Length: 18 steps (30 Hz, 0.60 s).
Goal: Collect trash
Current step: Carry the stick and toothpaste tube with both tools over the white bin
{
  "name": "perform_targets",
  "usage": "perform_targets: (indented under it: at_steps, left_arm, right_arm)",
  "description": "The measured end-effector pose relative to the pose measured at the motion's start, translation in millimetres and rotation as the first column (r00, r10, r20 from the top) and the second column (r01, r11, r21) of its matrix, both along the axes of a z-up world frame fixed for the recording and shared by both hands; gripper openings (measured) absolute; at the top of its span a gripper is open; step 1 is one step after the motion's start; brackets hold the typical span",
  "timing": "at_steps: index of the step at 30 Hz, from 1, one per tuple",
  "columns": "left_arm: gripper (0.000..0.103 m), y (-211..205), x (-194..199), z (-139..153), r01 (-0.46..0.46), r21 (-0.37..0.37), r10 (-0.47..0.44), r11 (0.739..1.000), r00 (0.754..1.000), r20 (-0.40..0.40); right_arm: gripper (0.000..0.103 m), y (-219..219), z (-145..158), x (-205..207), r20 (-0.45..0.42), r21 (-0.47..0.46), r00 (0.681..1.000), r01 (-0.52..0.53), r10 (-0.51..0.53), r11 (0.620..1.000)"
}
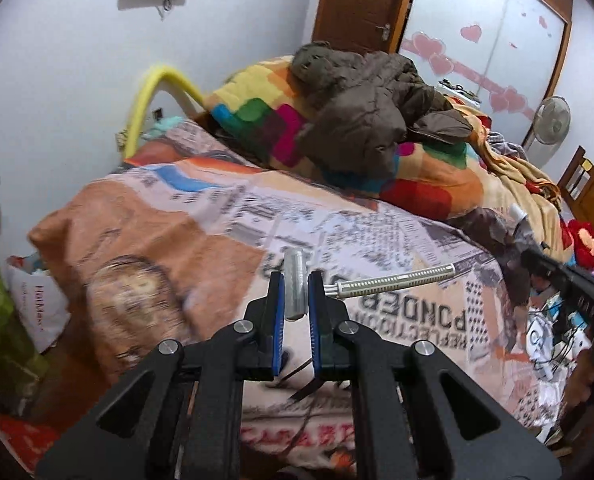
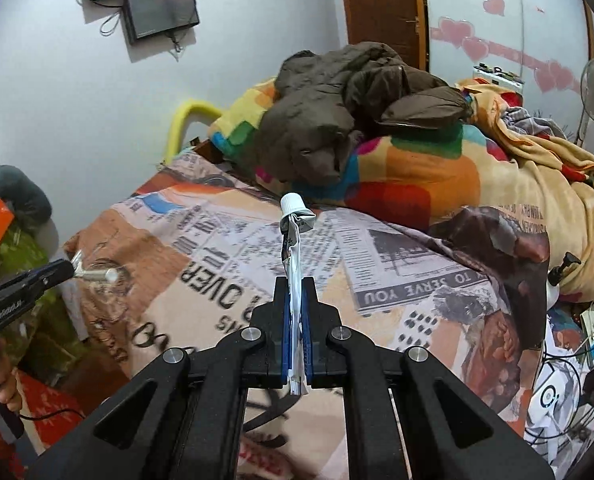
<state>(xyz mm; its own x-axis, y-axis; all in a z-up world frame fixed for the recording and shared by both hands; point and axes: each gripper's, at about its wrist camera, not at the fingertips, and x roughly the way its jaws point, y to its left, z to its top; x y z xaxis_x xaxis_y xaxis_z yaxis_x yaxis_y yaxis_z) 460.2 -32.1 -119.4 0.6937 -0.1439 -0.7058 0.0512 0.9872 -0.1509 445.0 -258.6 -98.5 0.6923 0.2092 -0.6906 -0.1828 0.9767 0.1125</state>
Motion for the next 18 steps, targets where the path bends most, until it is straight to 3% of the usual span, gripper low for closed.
perform_targets:
  at_steps: [9, 18]
  left_arm:
    - [0.01, 66, -75, 19, -0.086, 0.038, 0.085, 0.996, 0.996, 0.023]
    - [0.01, 145, -144, 34, -0.234, 0.027, 0.232, 0.972, 0.971, 0.064]
  right_arm:
    - [0.005, 56, 26, -42, 0.044, -0.021, 0.993, -0.108, 0.109, 0.994]
    - [0.005, 136, 35, -75, 0.062, -0.041, 0.961, -0.267, 0.269, 0.963]
